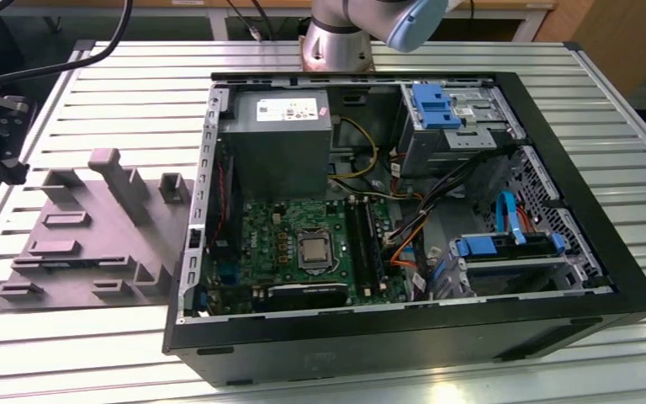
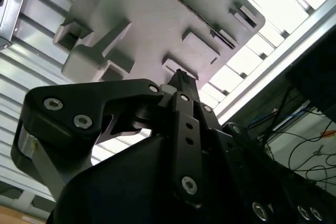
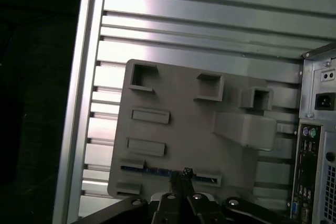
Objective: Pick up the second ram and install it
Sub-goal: 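Pick up the second ram and move it above second insertion slot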
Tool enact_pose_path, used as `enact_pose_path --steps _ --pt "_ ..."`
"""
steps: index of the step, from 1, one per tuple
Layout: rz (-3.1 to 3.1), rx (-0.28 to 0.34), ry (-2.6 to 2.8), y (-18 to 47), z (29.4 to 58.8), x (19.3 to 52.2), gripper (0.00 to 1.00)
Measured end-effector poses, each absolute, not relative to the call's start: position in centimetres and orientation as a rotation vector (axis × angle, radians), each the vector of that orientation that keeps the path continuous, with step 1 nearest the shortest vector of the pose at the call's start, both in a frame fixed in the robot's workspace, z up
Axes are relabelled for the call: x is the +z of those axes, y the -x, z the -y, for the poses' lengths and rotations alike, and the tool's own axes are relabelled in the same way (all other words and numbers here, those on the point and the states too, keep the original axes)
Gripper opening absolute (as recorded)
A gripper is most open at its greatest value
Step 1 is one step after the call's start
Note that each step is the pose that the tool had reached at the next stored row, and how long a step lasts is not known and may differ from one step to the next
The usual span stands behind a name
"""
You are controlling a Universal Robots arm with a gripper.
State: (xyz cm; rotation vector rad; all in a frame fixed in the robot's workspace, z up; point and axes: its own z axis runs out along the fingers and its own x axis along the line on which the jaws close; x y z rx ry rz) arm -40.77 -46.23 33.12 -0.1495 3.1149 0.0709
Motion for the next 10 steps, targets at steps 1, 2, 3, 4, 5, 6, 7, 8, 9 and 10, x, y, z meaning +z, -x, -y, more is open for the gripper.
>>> enact_pose_path --steps 1,2,3,4,5,6,7,8,9,10 --pt "-3.114 0.071 0.169 40.77 46.22 33.12 0.11" --pt "-3.113 0.071 0.190 40.77 46.22 33.11 0.11" --pt "-3.112 0.072 0.212 40.77 46.23 33.11 0.11" --pt "-3.111 0.072 0.234 40.77 46.22 33.11 0.11" --pt "-3.109 0.072 0.258 40.77 46.23 33.10 0.11" --pt "-3.108 0.072 0.279 40.77 46.22 33.10 0.11" --pt "-3.106 0.073 0.301 40.77 46.22 33.10 0.11" --pt "-3.104 0.073 0.323 40.77 46.22 33.09 0.11" --pt "-3.102 0.073 0.344 40.77 46.22 33.09 0.11" --pt "-3.100 0.073 0.365 40.77 46.23 33.08 0.11"
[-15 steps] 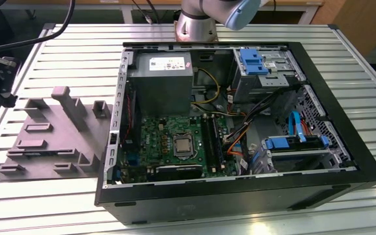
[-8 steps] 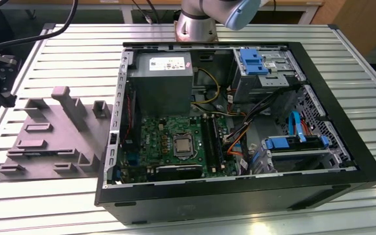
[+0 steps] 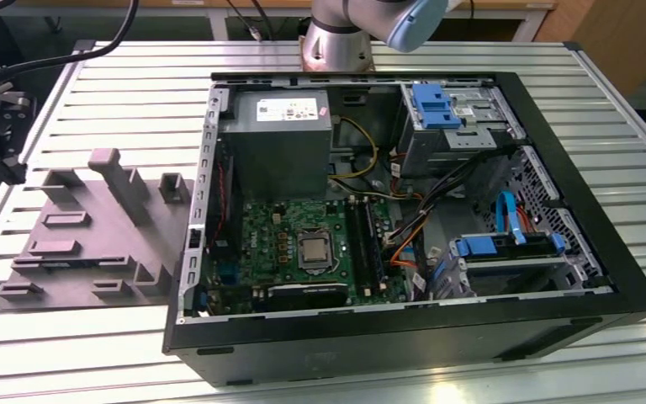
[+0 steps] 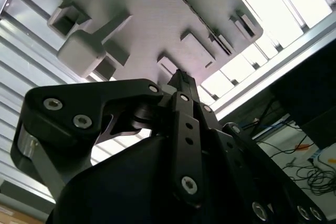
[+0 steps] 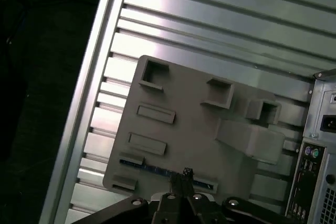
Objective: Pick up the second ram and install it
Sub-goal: 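Pick up the second ram and move it above second insertion slot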
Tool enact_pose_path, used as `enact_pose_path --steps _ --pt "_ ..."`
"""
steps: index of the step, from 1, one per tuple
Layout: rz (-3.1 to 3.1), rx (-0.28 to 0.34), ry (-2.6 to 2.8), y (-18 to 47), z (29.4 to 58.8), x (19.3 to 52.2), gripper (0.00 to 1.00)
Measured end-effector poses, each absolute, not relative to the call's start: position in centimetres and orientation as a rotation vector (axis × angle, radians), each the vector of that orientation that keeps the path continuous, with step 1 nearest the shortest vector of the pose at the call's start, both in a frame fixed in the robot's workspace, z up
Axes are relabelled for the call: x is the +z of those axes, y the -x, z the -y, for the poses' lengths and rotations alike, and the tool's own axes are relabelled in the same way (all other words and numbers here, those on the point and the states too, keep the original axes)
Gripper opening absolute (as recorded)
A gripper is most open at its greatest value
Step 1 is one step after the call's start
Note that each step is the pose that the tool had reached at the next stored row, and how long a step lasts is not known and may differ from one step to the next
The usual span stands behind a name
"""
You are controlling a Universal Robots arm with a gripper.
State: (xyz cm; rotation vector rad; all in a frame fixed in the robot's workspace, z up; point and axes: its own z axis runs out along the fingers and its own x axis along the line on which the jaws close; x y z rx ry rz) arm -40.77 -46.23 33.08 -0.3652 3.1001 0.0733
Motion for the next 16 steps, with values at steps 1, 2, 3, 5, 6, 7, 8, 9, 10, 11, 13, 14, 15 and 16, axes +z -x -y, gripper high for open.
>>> enact_pose_path --steps 1,2,3,5,6,7,8,9,10,11,13,14,15,16 --pt "-3.098 0.073 0.387 40.77 46.23 33.08 0.11" --pt "-3.095 0.074 0.409 40.77 46.23 33.08 0.11" --pt "-3.093 0.074 0.431 40.77 46.23 33.07 0.11" --pt "-3.087 0.074 0.476 40.77 46.22 33.07 0.11" --pt "-3.083 0.075 0.500 40.77 46.22 33.06 0.11" --pt "-3.080 0.075 0.523 40.77 46.22 33.06 0.11" --pt "-3.076 0.075 0.546 40.77 46.22 33.05 0.11" --pt "-3.072 0.075 0.571 40.77 46.22 33.05 0.11" --pt "-3.068 0.075 0.594 40.77 46.23 33.04 0.11" --pt "-3.064 0.076 0.617 40.77 46.22 33.04 0.11" --pt "-3.055 0.076 0.664 40.77 46.22 33.03 0.11" --pt "-3.050 0.076 0.688 40.77 46.22 33.03 0.11" --pt "-3.045 0.076 0.712 40.77 46.22 33.02 0.11" --pt "-3.039 0.076 0.736 40.77 46.22 33.01 0.11"
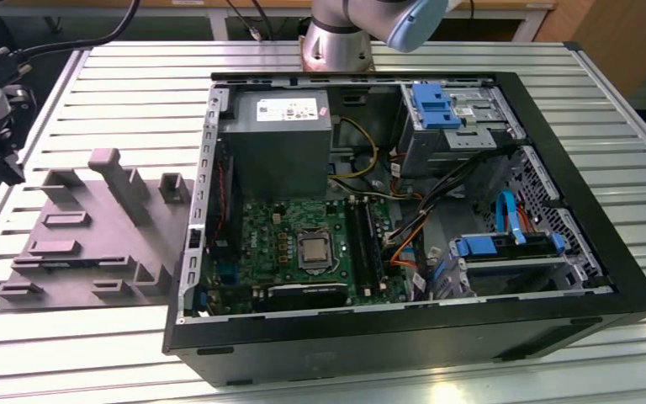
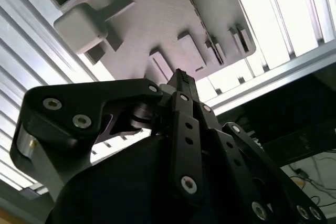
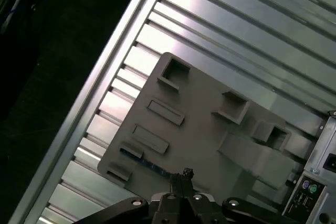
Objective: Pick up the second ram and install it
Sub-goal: 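Pick up the second ram and move it above second insertion slot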
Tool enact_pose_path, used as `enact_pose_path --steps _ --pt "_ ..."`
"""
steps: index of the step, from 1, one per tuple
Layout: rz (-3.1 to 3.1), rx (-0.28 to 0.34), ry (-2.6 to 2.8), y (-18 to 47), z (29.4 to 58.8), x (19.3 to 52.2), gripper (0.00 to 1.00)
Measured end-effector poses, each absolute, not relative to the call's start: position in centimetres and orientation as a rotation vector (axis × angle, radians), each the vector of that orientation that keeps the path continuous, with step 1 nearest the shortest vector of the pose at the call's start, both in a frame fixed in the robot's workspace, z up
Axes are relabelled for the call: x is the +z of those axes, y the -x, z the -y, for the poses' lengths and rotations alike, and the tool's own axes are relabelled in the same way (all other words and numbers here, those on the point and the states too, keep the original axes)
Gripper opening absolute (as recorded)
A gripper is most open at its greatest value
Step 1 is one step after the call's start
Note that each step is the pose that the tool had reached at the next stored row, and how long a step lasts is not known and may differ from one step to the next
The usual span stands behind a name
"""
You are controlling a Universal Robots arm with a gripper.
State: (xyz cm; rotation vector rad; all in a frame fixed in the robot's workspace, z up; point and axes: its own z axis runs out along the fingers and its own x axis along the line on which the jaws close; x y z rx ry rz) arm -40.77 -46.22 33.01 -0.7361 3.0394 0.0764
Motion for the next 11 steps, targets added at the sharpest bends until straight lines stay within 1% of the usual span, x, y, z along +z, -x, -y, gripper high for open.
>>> enact_pose_path --steps 11 --pt "-2.965 0.078 1.007 40.77 46.22 32.95 0.11"
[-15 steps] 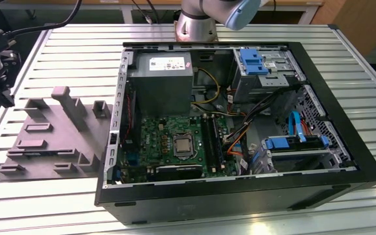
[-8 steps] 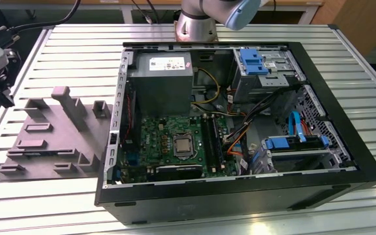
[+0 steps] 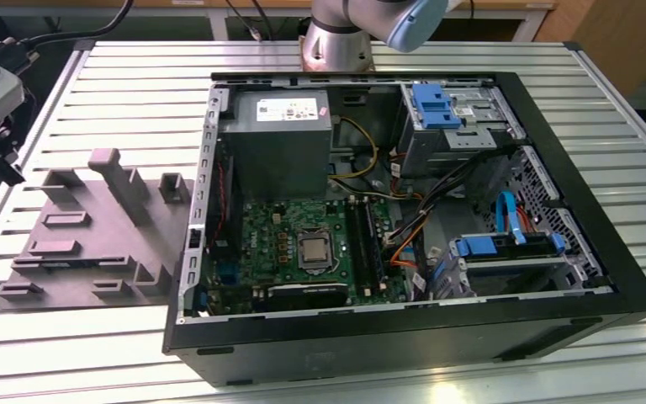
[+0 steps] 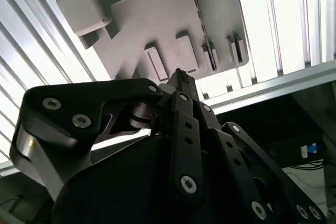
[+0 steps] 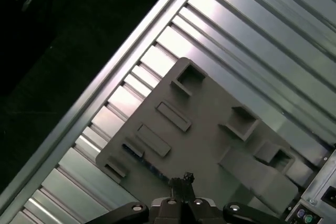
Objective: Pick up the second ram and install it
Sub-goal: 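Pick up the second ram and move it above second insertion slot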
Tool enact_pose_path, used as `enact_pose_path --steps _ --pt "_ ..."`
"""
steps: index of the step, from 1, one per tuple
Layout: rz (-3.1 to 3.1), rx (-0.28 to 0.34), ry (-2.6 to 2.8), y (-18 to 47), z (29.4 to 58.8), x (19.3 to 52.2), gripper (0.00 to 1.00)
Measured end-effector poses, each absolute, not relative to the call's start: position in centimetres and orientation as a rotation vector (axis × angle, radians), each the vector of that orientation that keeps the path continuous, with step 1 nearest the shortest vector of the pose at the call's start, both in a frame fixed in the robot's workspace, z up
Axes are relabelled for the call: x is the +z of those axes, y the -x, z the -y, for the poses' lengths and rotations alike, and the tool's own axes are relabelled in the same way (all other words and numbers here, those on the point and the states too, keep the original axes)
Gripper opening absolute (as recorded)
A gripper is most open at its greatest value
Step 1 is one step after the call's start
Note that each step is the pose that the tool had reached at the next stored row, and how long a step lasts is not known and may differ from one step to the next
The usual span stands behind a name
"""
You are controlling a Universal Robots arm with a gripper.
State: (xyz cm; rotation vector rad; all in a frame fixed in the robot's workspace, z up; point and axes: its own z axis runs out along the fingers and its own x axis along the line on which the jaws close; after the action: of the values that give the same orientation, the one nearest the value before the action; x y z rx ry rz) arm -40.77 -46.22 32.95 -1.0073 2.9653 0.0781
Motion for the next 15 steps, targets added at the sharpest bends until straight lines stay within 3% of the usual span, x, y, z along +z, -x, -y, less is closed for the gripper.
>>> enact_pose_path --steps 15 --pt "-2.827 0.079 1.361 40.77 46.23 32.88 0.11"
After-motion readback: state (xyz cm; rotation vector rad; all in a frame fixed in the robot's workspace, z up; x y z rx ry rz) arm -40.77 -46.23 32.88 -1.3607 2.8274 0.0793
